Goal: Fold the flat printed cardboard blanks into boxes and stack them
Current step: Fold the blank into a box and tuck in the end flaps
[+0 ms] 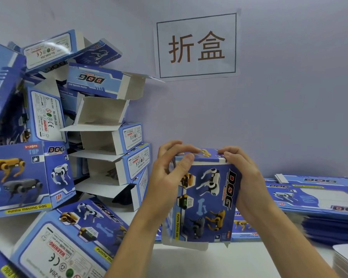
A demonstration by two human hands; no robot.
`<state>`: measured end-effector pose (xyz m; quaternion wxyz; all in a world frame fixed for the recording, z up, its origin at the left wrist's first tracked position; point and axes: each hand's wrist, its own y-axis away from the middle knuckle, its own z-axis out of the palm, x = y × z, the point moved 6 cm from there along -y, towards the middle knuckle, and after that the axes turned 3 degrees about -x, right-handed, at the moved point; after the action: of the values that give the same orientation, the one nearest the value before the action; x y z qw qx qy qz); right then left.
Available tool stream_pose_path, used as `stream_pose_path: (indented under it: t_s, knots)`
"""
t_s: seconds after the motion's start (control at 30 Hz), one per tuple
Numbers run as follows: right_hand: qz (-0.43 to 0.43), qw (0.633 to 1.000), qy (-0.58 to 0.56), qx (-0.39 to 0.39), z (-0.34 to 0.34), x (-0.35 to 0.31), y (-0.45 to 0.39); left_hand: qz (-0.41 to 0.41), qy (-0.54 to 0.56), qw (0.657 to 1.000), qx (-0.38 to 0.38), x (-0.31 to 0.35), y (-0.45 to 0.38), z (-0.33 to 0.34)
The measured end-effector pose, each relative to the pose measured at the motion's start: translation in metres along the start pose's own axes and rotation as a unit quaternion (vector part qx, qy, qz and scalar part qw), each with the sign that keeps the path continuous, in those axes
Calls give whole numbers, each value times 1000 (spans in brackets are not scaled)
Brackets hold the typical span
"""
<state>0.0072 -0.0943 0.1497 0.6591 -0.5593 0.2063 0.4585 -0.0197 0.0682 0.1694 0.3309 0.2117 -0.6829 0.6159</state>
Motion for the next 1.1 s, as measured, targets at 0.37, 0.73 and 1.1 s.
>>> stream_pose_path:
  t_s: [0.37, 0.73, 1.1]
  knots:
    - [-36, 998, -25, -54, 6, -7, 1, 22, 25, 993, 109, -11, -3, -21]
    - [-62, 997, 53, -16, 6, -8, 3, 49, -13, 997, 64, -7, -2, -16]
    - [-49, 997, 49, -41, 5, -9, 2, 67, -36, 994, 84, -5, -1, -17]
